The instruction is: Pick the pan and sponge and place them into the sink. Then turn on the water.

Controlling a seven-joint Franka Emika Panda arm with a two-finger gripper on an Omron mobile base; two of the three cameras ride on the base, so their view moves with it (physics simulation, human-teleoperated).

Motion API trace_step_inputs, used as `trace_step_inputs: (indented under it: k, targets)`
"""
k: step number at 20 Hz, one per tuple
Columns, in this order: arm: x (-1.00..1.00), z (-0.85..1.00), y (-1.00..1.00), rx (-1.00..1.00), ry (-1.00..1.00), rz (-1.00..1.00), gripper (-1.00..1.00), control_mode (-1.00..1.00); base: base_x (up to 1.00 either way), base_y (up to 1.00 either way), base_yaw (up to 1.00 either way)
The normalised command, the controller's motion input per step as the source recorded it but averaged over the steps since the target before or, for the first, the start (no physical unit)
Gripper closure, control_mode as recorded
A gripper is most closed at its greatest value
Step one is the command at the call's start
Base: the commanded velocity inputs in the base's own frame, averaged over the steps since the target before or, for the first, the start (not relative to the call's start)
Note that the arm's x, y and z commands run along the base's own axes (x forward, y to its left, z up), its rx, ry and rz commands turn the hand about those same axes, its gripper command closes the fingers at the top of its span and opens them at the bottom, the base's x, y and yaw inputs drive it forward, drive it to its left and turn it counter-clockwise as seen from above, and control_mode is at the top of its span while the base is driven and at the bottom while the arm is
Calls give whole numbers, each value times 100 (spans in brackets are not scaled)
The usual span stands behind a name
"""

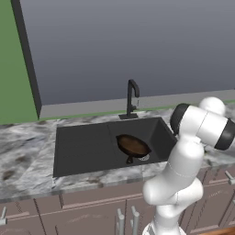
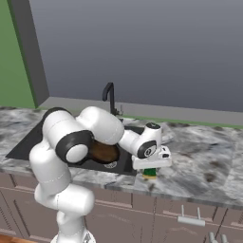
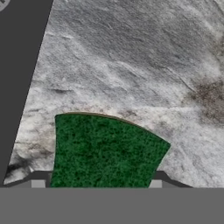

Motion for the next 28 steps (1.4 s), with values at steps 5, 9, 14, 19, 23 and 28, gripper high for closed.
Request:
trace_step_inputs:
  k: [5, 9, 14, 19, 23, 28]
  targets:
    - [-11, -25, 8, 0, 0, 0, 100, -100, 0, 0, 0]
    - [-3, 29, 3, 7, -2, 0, 100, -100, 0, 0, 0]
    - [-6, 39, 0, 8, -6, 0, 100, -100, 0, 0, 0]
    - [-1, 29, 29, 6, -9, 0, 100, -100, 0, 0, 0]
    - [7, 22, 56, 2, -9, 0, 100, -100, 0, 0, 0]
    - [10, 16, 59, 2, -8, 0, 100, -100, 0, 0, 0]
